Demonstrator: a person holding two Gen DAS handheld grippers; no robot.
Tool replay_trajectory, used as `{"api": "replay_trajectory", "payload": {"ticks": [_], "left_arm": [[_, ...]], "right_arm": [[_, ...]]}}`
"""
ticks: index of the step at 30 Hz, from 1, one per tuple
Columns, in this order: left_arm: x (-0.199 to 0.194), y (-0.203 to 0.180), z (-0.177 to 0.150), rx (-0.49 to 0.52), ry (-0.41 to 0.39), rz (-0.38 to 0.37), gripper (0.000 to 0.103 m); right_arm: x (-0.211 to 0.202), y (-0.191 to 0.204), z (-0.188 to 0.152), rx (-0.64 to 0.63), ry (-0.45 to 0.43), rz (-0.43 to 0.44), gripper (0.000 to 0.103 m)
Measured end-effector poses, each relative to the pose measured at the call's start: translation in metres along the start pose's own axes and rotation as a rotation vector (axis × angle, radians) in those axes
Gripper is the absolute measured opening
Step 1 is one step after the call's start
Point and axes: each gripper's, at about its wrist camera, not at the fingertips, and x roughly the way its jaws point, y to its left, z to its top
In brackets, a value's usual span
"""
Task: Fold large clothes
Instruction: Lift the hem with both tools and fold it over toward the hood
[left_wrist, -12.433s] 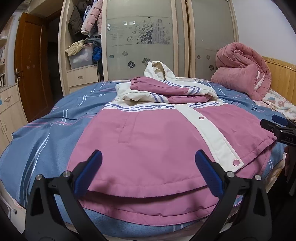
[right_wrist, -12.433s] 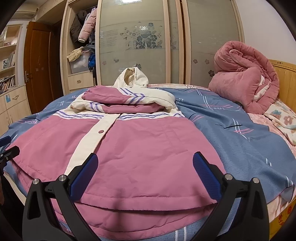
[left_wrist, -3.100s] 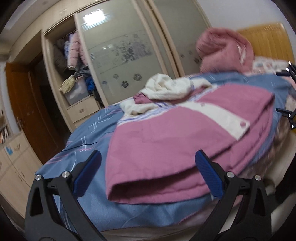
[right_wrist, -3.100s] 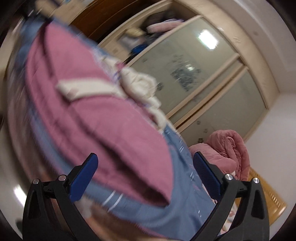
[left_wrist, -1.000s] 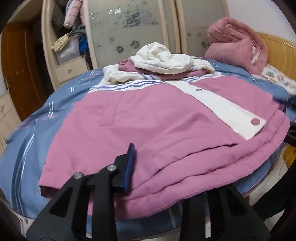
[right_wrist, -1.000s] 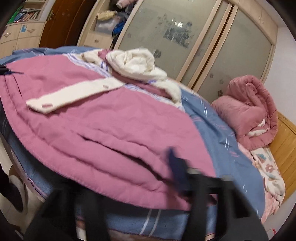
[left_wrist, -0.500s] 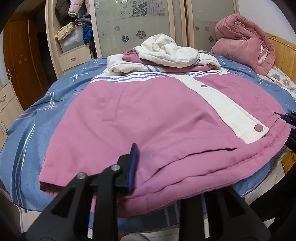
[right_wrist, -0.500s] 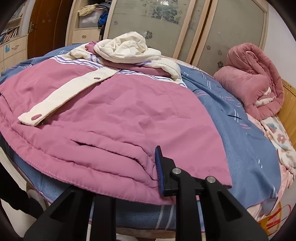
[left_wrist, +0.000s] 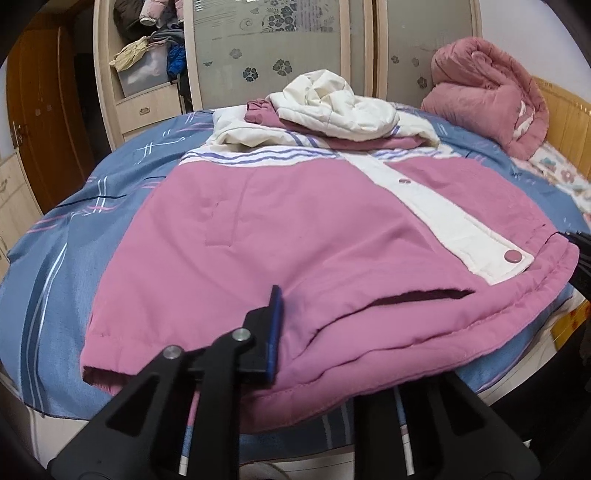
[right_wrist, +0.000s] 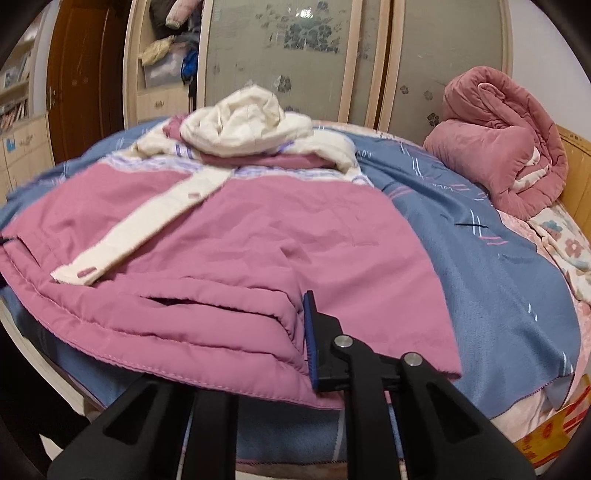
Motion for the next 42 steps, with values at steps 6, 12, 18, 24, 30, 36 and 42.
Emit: {"api": "replay_trajectory", "payload": {"ticks": [6, 12, 18, 24, 30, 36, 42], "left_arm": [[-0.016, 0.0, 0.011, -0.026, -0.126, 0.014, 0.016], [-0.027, -0.006, 0.025, 0.031, -0.259, 0.062, 0.013], [-0.02, -0.002, 0.048, 0.021, -0.294, 0.081, 0.012], [-0.005, -0.002, 0.101, 0.046, -0.335, 0.158, 0.01], [0.045, -0.017, 0.183, 0.163, -0.388, 0.362, 0.009], [0.114, -0.012, 0.241, 0.156, -0.38, 0.408, 0.009], [0.184, 0.007, 0.287, 0.116, -0.312, 0.392, 0.009]], "right_arm": [[-0.013, -0.003, 0.017, 0.069, -0.102, 0.018, 0.01], [-0.019, -0.008, 0.039, 0.137, -0.213, 0.028, 0.008], [-0.012, -0.008, 0.063, 0.149, -0.288, 0.033, 0.007], [0.007, -0.007, 0.107, 0.124, -0.402, -0.013, 0.007], [0.047, -0.002, 0.153, 0.083, -0.526, -0.159, 0.007], [0.112, -0.012, 0.201, 0.07, -0.547, -0.207, 0.007], [0.191, -0.013, 0.253, 0.018, -0.509, -0.229, 0.007]]}}
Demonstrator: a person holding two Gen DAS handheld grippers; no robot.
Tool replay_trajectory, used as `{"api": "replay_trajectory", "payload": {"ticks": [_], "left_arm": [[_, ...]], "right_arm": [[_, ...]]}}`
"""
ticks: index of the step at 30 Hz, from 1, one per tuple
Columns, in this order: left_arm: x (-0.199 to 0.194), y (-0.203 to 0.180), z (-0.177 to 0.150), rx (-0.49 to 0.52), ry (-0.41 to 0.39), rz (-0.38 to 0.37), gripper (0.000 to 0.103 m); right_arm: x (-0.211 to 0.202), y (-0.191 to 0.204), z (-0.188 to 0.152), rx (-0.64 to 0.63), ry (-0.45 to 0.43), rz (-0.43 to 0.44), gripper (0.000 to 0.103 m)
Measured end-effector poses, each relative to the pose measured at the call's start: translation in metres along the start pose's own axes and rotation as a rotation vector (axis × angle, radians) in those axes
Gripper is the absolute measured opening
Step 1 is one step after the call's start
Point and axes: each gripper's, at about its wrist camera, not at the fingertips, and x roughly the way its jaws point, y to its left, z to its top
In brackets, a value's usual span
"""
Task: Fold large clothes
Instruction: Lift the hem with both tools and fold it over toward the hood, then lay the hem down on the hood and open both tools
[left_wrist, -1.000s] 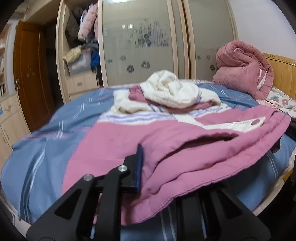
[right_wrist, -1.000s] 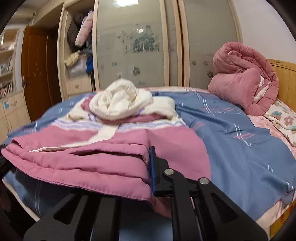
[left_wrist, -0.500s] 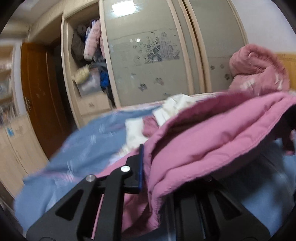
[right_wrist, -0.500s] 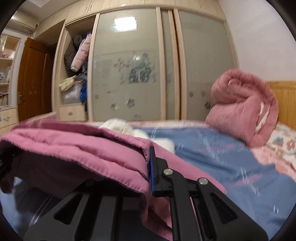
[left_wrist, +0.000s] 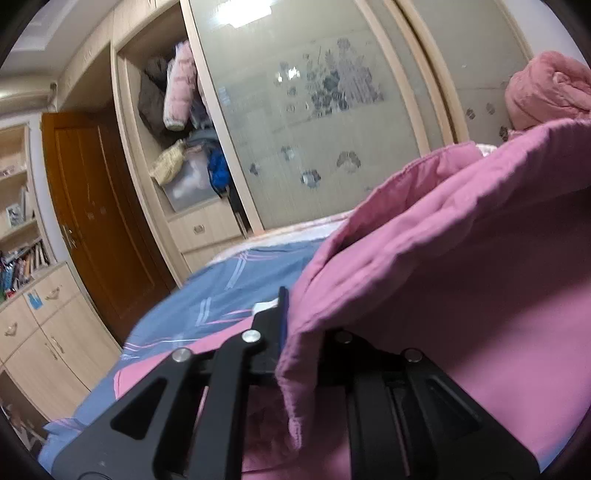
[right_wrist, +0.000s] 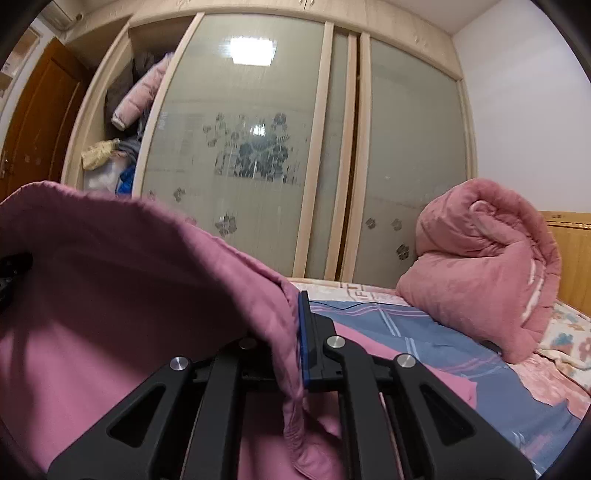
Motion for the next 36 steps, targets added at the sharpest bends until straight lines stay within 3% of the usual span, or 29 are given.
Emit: {"api": "replay_trajectory", "payload": {"ticks": [3, 4, 5, 6, 7, 8, 9, 14, 17, 19, 22, 25, 28, 31, 34, 36], "left_arm": [[0.037, -0.003, -0.002, 0.007, 0.027, 0.012, 0.012], [0.048, -0.003, -0.007, 0.01, 0.03, 0.013, 0.016], [0.059, -0.004, -0.012, 0.015, 0.038, 0.002, 0.023], [0.067, -0.006, -0.015, 0.025, 0.05, 0.003, 0.036], [0.075, -0.007, -0.017, 0.034, 0.058, 0.022, 0.076], [0.076, -0.005, -0.016, 0.024, 0.032, 0.039, 0.091], [0.073, 0.0, -0.013, -0.004, -0.016, 0.057, 0.091], [0.057, 0.014, 0.003, -0.022, -0.1, 0.107, 0.099], [0.044, 0.026, 0.01, -0.01, -0.145, 0.215, 0.099], [0.034, 0.05, 0.017, -0.074, -0.18, 0.314, 0.099], [0.026, 0.08, 0.026, -0.186, -0.176, 0.379, 0.099], [0.025, 0.09, 0.03, -0.226, -0.134, 0.295, 0.1], [0.041, 0.076, 0.024, -0.166, -0.018, 0.154, 0.1], [0.069, 0.057, 0.006, -0.104, 0.087, 0.106, 0.1], [0.098, 0.047, -0.022, -0.061, 0.2, 0.127, 0.101], [0.105, 0.053, -0.029, -0.11, 0.229, 0.152, 0.101]], "right_arm": [[0.039, 0.014, 0.011, -0.041, 0.044, 0.042, 0.018], [0.05, 0.017, 0.009, -0.061, 0.052, 0.033, 0.047], [0.055, 0.019, 0.006, -0.063, 0.061, 0.0, 0.087], [0.062, 0.018, 0.002, -0.049, 0.07, -0.038, 0.098], [0.067, 0.014, -0.004, -0.018, 0.076, -0.054, 0.101], [0.07, 0.011, -0.007, 0.0, 0.082, -0.048, 0.101], [0.074, 0.009, -0.008, 0.009, 0.095, -0.044, 0.101], [0.063, 0.004, 0.002, -0.018, 0.034, -0.134, 0.102], [0.061, -0.011, 0.011, 0.034, 0.043, -0.212, 0.102], [0.058, -0.025, 0.016, 0.108, 0.041, -0.245, 0.102], [0.046, -0.039, 0.025, 0.194, 0.0, -0.256, 0.102], [0.041, -0.051, 0.033, 0.263, -0.002, -0.231, 0.102], [0.051, -0.055, 0.035, 0.335, 0.068, -0.061, 0.102], [0.089, -0.028, 0.012, 0.228, 0.296, 0.05, 0.102], [0.117, -0.017, -0.024, 0.206, 0.44, 0.013, 0.102], [0.124, -0.024, -0.039, 0.264, 0.462, -0.049, 0.102]]}}
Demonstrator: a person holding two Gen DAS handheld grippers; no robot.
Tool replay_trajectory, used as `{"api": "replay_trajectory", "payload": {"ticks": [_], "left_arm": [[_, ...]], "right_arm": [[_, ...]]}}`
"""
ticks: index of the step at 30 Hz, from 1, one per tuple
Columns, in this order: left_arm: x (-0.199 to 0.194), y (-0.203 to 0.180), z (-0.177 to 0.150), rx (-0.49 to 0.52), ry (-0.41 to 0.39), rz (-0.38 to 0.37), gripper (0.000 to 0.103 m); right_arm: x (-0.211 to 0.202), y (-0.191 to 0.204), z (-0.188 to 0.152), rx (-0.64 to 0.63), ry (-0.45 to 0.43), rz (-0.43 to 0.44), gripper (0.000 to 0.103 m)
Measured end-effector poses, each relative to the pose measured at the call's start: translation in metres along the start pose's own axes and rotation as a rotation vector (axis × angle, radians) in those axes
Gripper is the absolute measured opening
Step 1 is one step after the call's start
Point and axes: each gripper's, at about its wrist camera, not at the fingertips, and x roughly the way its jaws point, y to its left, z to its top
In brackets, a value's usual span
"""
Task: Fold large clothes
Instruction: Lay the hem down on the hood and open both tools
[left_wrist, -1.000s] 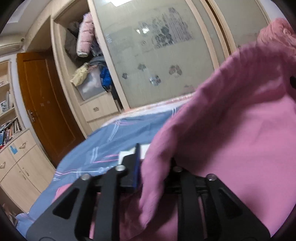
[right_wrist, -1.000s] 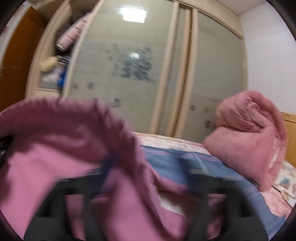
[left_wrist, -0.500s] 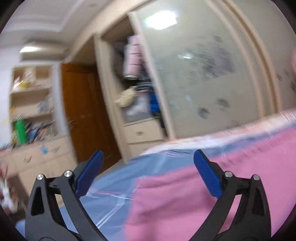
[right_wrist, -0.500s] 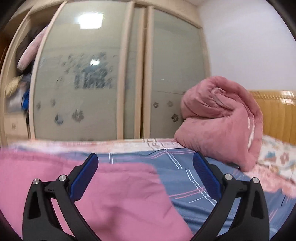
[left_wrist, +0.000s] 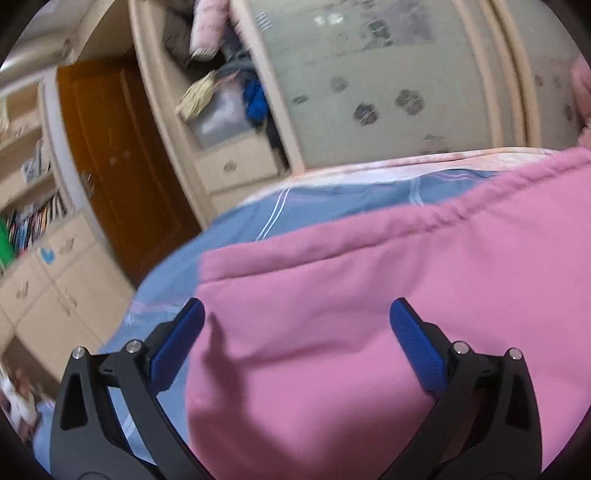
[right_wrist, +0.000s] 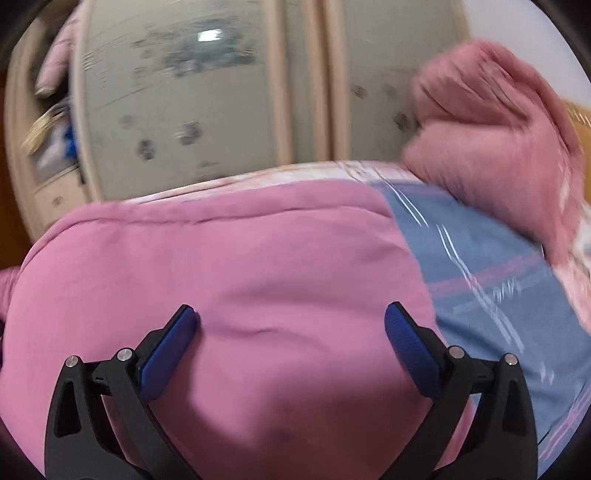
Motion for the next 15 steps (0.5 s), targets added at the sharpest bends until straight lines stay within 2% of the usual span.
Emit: {"api": "replay_trajectory", "payload": {"ticks": [3, 5, 7, 10, 15], "left_arm": [[-0.006, 0.014, 0.007, -0.051, -0.025, 0.062, 0.101], [-0.019, 0.029, 0.016, -0.081, -0.062, 0.067, 0.101], [-0.038, 0.04, 0.024, -0.099, -0.089, 0.036, 0.101], [-0.072, 0.053, 0.034, -0.104, -0.132, -0.01, 0.101], [-0.133, 0.068, 0.033, -0.09, -0.189, -0.125, 0.101]], "right_arm": [[-0.009, -0.006, 0.008, 0.012, -0.049, -0.075, 0.102], [-0.025, -0.013, 0.016, 0.011, -0.099, -0.106, 0.102], [-0.039, -0.025, 0.026, 0.047, -0.115, -0.098, 0.102], [-0.071, -0.044, 0.041, 0.111, -0.13, -0.035, 0.102], [-0.125, -0.039, 0.043, 0.069, -0.176, 0.026, 0.102]]}}
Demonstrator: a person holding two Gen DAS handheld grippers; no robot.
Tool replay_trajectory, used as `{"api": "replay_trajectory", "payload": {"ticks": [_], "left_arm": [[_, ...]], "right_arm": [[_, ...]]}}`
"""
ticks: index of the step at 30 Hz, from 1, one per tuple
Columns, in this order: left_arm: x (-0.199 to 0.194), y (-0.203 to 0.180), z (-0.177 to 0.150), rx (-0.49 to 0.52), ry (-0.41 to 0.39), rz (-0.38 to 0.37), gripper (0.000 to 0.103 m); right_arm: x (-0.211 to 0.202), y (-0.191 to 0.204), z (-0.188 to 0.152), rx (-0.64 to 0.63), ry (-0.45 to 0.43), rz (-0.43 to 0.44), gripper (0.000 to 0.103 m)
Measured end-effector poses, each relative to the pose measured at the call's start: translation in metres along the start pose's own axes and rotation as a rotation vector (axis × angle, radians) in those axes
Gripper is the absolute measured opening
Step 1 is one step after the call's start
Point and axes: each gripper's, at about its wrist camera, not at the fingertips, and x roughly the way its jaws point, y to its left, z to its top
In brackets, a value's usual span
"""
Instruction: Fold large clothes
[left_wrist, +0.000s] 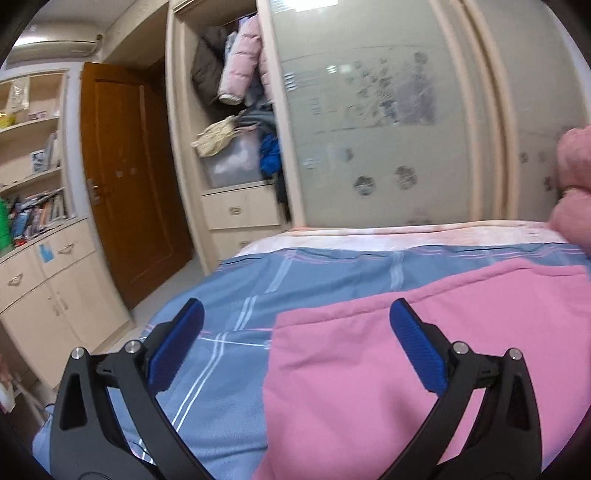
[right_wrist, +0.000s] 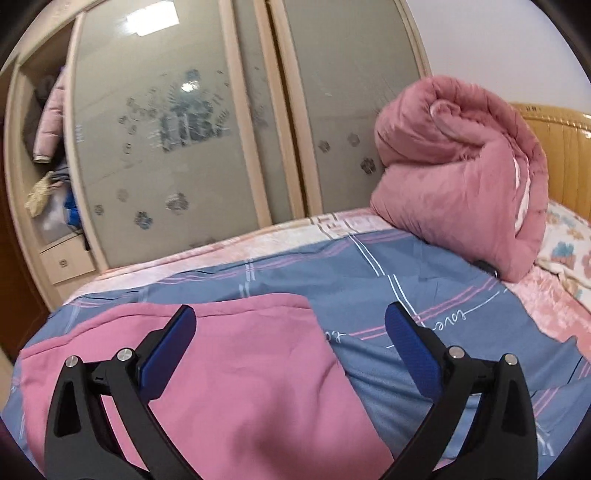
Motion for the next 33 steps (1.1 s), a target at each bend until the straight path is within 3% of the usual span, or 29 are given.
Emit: {"api": "replay_trajectory", "payload": {"ticks": [4, 7, 9, 13, 16, 18, 21, 25, 28, 29, 33], "left_arm": [[-0.043, 0.017, -0.002, -0.06, 0.004, -0.019, 0.101], [-0.069, 0.036, -0.027, -0.172, 0.044, -0.045, 0.101], [-0.077, 0.039, -0.055, -0.168, 0.121, -0.068, 0.101], [-0.095, 0.035, -0.103, -0.133, 0.212, -0.046, 0.101], [-0.123, 0.026, -0.125, -0.158, 0.246, -0.177, 0.101], [-0.145, 0.015, -0.132, -0.132, 0.216, -0.23, 0.101], [-0.178, -0.002, -0.145, -0.055, 0.159, -0.213, 0.101], [-0.207, -0.004, -0.162, -0.096, 0.121, -0.244, 0.101], [-0.217, -0.004, -0.174, -0.102, 0.1, -0.214, 0.101], [-0.218, -0.003, -0.174, -0.1, 0.099, -0.21, 0.101], [-0.234, 0.005, -0.169, -0.095, -0.004, -0.17, 0.101]], "right_arm": [[-0.034, 0.006, -0.003, -0.009, -0.005, 0.038, 0.102], [-0.065, 0.005, -0.019, 0.019, -0.017, 0.058, 0.102], [-0.086, 0.003, -0.04, 0.02, -0.013, 0.071, 0.102], [-0.119, 0.003, -0.081, -0.07, 0.033, 0.079, 0.102], [-0.144, 0.001, -0.094, -0.075, 0.098, 0.131, 0.102], [-0.17, 0.001, -0.105, -0.124, 0.074, 0.133, 0.102], [-0.194, 0.004, -0.123, -0.203, 0.048, 0.109, 0.102], [-0.22, -0.002, -0.152, -0.183, 0.039, 0.125, 0.102], [-0.235, -0.006, -0.174, -0.196, -0.036, 0.108, 0.102], [-0.234, -0.005, -0.176, -0.204, -0.022, 0.106, 0.102], [-0.242, 0.002, -0.171, -0.234, -0.066, 0.126, 0.102]]}}
